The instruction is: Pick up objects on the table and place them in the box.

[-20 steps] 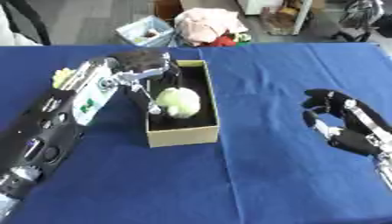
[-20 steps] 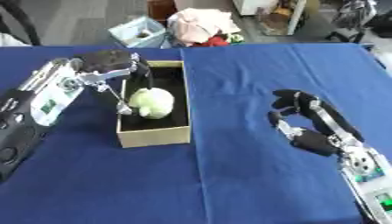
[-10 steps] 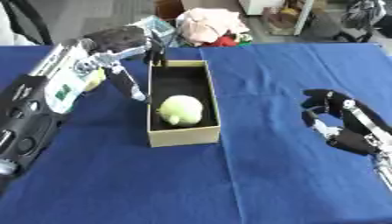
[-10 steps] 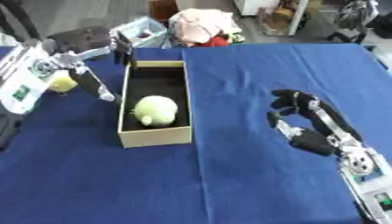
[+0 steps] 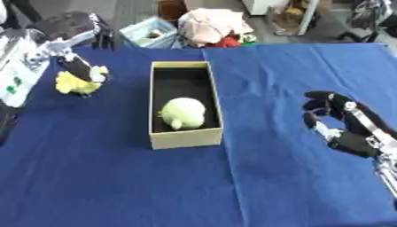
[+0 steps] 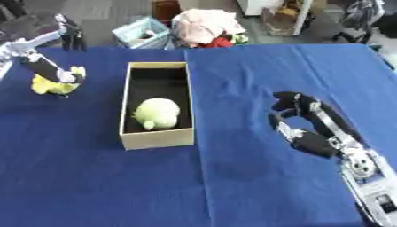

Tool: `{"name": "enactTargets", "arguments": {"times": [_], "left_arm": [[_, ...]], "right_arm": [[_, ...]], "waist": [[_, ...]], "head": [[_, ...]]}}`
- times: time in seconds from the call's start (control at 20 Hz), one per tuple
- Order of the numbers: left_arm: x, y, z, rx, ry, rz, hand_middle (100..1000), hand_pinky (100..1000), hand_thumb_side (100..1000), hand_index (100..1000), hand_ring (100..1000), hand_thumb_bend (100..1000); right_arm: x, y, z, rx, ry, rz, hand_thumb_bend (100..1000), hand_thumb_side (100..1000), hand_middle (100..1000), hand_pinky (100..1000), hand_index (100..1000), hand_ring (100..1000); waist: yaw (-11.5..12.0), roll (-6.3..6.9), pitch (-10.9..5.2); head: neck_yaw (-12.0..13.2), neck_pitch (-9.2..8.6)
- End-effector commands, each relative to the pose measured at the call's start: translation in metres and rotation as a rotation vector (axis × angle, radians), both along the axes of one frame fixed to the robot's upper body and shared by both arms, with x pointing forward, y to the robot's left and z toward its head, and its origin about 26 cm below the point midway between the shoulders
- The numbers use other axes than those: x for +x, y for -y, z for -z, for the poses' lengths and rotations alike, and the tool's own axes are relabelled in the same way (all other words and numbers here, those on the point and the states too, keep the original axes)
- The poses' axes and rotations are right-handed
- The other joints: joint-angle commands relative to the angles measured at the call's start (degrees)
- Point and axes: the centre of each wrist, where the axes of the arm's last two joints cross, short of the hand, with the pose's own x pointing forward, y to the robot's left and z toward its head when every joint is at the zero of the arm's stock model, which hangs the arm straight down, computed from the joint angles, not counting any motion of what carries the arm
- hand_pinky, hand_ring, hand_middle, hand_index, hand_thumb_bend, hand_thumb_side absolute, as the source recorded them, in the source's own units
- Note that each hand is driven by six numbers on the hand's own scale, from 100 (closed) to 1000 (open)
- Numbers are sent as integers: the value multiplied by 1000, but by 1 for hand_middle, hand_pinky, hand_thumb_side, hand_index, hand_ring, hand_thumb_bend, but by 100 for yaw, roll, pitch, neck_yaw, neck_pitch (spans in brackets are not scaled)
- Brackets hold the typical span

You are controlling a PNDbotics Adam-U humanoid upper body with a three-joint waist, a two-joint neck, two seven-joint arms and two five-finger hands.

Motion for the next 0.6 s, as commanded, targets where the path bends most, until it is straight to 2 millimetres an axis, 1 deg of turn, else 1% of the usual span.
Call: {"name": "enactTargets", "arguments": {"times": [0.05, 0.2, 0.3, 0.45, 0.6], "left_arm": [[1, -29, -7, 14, 17, -100, 476, 625, 100, 622, 485, 517], [6, -44, 3, 11, 1, -177, 479, 625, 100, 625, 487, 501], [8, -52, 9, 2, -5, -222, 482, 625, 100, 630, 489, 507], [10, -60, 16, -5, -15, -267, 492, 628, 100, 639, 498, 531], [13, -63, 22, -10, -17, -299, 496, 629, 100, 644, 501, 533]], "right_arm": [[0, 8, -9, -17, 25, 15, 232, 525, 662, 729, 864, 770], [0, 8, -9, -14, 25, 15, 230, 527, 662, 729, 864, 770], [0, 8, -9, -13, 24, 16, 230, 527, 662, 729, 864, 770], [0, 8, -9, -12, 23, 16, 230, 528, 662, 729, 864, 770], [0, 7, -9, -9, 24, 12, 229, 528, 662, 729, 864, 770]], "waist": [[6, -3, -98], [7, -18, -90], [6, -26, -83], [3, -31, -71], [-10, -33, -60]], "head": [[-33, -77], [-42, -74], [-45, -72], [-46, -64], [-38, -64]]}}
